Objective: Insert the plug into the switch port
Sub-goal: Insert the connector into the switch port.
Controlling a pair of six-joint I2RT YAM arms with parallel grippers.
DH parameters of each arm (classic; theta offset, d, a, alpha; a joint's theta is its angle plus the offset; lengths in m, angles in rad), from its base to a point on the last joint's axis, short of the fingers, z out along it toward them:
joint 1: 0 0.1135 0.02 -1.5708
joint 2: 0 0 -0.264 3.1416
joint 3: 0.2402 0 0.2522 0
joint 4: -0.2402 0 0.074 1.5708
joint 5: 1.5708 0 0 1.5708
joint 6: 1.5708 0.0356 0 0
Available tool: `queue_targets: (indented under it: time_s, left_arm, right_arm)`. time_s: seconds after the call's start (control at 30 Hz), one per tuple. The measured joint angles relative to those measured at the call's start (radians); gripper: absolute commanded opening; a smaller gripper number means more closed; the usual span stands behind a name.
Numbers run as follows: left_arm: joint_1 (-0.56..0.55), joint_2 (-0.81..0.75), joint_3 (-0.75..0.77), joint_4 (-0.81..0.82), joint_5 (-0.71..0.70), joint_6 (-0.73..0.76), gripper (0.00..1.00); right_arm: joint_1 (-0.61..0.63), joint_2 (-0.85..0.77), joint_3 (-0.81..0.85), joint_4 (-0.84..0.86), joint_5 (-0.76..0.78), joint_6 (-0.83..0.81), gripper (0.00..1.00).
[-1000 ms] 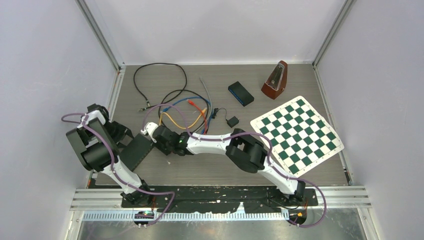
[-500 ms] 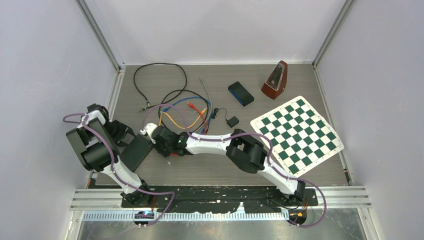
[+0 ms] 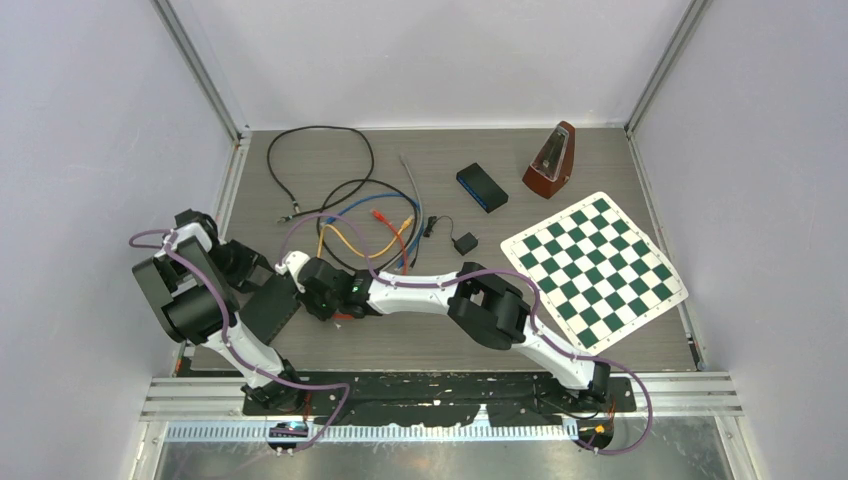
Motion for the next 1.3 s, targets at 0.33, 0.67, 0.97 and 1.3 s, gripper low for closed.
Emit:
queue_targets:
  time_s: [0.33,0.67,0.97,1.3]
  left_arm:
    - [0.002,0.000,-0.002,0.030,0.027,0.002,0.47]
    - [0.004,0.000,-0.002,0.038,0.037,0.005,0.46]
    - [0.004,0.000,-0.005,0.056,0.058,0.005,0.45]
    - [0.003,0.005,-0.009,0.094,0.099,0.004,0.42]
  right_arm:
    - [-0.011,0.015,0.015,0.012,0.006,0.011,0.05]
    - [-0.018,0.016,0.016,0.012,0.028,0.007,0.05]
    - [-0.027,0.016,0.007,0.036,0.023,0.006,0.05]
    - [-0.045,0.035,0.056,-0.011,0.021,-0.026,0.05]
